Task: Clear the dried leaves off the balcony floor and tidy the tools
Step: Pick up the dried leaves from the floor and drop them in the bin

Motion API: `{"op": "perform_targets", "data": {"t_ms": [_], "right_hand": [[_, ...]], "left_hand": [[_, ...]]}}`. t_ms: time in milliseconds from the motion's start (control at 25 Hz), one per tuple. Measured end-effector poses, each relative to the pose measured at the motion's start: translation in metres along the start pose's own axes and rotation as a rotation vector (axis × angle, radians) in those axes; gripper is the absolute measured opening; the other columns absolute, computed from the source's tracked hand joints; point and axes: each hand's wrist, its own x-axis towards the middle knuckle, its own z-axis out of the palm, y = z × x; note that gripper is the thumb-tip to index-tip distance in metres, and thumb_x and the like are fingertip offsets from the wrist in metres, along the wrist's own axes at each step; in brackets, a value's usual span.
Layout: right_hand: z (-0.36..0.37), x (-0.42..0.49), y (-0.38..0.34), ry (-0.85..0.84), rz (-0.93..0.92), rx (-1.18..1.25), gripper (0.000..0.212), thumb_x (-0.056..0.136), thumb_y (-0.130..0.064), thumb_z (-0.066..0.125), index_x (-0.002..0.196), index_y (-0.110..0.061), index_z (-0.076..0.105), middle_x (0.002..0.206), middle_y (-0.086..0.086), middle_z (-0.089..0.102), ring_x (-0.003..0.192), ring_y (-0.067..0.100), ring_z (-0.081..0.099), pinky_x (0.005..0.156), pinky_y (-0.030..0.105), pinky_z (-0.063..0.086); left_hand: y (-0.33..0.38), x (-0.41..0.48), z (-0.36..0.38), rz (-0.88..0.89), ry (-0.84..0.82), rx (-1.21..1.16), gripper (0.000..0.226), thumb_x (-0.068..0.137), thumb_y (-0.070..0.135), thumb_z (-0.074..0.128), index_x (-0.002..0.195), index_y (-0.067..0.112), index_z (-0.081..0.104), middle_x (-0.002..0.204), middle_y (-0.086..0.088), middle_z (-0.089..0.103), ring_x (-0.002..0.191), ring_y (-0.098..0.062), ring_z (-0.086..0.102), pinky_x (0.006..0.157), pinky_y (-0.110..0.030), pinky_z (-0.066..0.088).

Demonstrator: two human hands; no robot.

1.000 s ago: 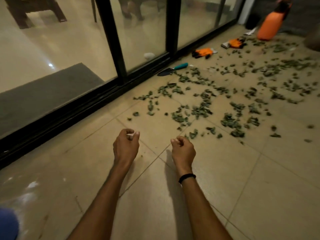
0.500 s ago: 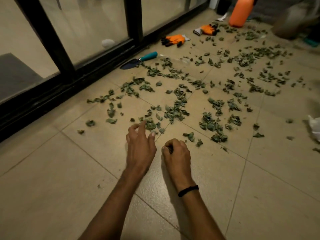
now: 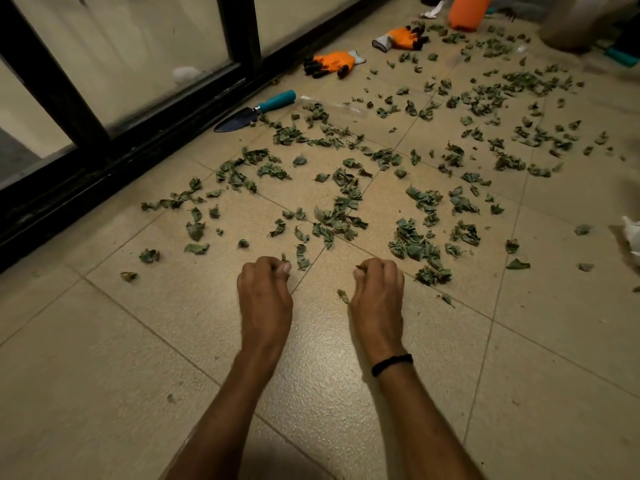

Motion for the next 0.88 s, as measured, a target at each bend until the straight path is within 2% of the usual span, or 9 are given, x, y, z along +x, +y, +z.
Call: {"op": "perform_targets", "data": {"t_ms": [80,160,280,360,480,560,640,760,880], "right_hand": [[-0.003,0.002,0.004,0.025,0.081,0.207,0.015,0.101,-0.009,0.046,0.110,-0.018,0.054,0.111,-0.001,0.052,0.104,0.013,0.047,0.081,0.028,0.049],[-0.007,0.002,0.002,-0.037,0.117,0.316,0.021,0.103,-0.016,0.042,0.118,-0.021,0.055,0.114,-0.005,0.048,0.110,0.014,0.048,0.087,0.034,0.052],[-0.004,-0.014,-0.011,-0.194,-0.062,0.108,0.017,0.102,-0.036,0.046,0.113,-0.026,0.055,0.113,-0.008,0.041,0.105,0.009,0.035,0.085,0.028,0.046],[0.001,-0.019,-0.015,-0.153,-0.168,0.024,0.006,0.100,-0.020,0.053,0.101,-0.026,0.053,0.106,-0.009,0.043,0.095,0.010,0.036,0.075,0.023,0.043],[-0.004,-0.017,-0.014,-0.080,-0.061,0.168,0.025,0.097,0.002,0.047,0.095,-0.023,0.049,0.101,-0.007,0.046,0.094,0.012,0.044,0.071,0.021,0.043],[-0.019,-0.016,-0.010,-0.018,0.145,0.393,0.025,0.100,0.001,0.043,0.104,-0.020,0.054,0.108,-0.004,0.052,0.100,0.011,0.055,0.076,0.017,0.049],[-0.032,-0.017,-0.001,0.128,0.376,0.560,0.024,0.102,-0.003,0.040,0.108,-0.019,0.057,0.106,0.001,0.060,0.095,0.013,0.061,0.072,0.009,0.045],[-0.056,-0.011,0.030,0.413,0.487,0.417,0.021,0.105,-0.020,0.040,0.113,-0.014,0.059,0.099,0.003,0.064,0.087,0.018,0.061,0.062,0.007,0.037],[-0.062,0.004,0.057,0.307,0.447,0.258,0.041,0.099,-0.042,0.053,0.128,-0.013,0.052,0.113,-0.001,0.050,0.095,0.013,0.053,0.066,0.005,0.035]], "left_hand": [[0.002,0.001,-0.009,-0.145,0.044,-0.204,0.018,0.104,0.031,0.048,0.103,0.017,0.059,0.099,-0.002,0.061,0.090,-0.017,0.055,0.073,-0.025,0.045],[0.007,0.005,-0.019,-0.328,0.050,-0.379,0.019,0.105,0.034,0.045,0.106,0.020,0.058,0.099,-0.001,0.065,0.087,-0.017,0.061,0.072,-0.031,0.050],[0.012,0.016,-0.028,-0.519,0.033,-0.561,0.018,0.106,0.031,0.044,0.105,0.018,0.057,0.091,-0.003,0.065,0.075,-0.014,0.059,0.066,-0.031,0.047],[0.015,0.026,-0.031,-0.612,0.065,-0.696,0.013,0.105,0.025,0.049,0.098,0.016,0.056,0.079,-0.005,0.063,0.067,-0.014,0.055,0.062,-0.030,0.045],[0.015,0.035,-0.030,-0.669,0.108,-0.773,0.004,0.100,0.014,0.055,0.098,0.017,0.054,0.080,-0.008,0.064,0.064,-0.015,0.054,0.056,-0.030,0.041],[0.018,0.032,-0.026,-0.613,0.079,-0.687,0.020,0.096,0.010,0.049,0.106,0.027,0.054,0.089,-0.007,0.065,0.069,-0.016,0.055,0.057,-0.033,0.043],[0.024,0.026,-0.023,-0.506,0.013,-0.473,0.027,0.093,0.013,0.041,0.104,0.031,0.058,0.088,-0.002,0.064,0.074,-0.020,0.059,0.063,-0.038,0.048],[0.025,0.019,-0.008,-0.263,-0.040,-0.107,0.025,0.095,0.025,0.038,0.084,0.016,0.059,0.082,-0.003,0.060,0.080,-0.027,0.058,0.071,-0.039,0.046],[0.025,0.012,0.004,-0.144,-0.068,0.106,0.040,0.103,0.050,0.038,0.098,0.014,0.056,0.094,-0.009,0.057,0.089,-0.028,0.053,0.077,-0.040,0.043]]}}
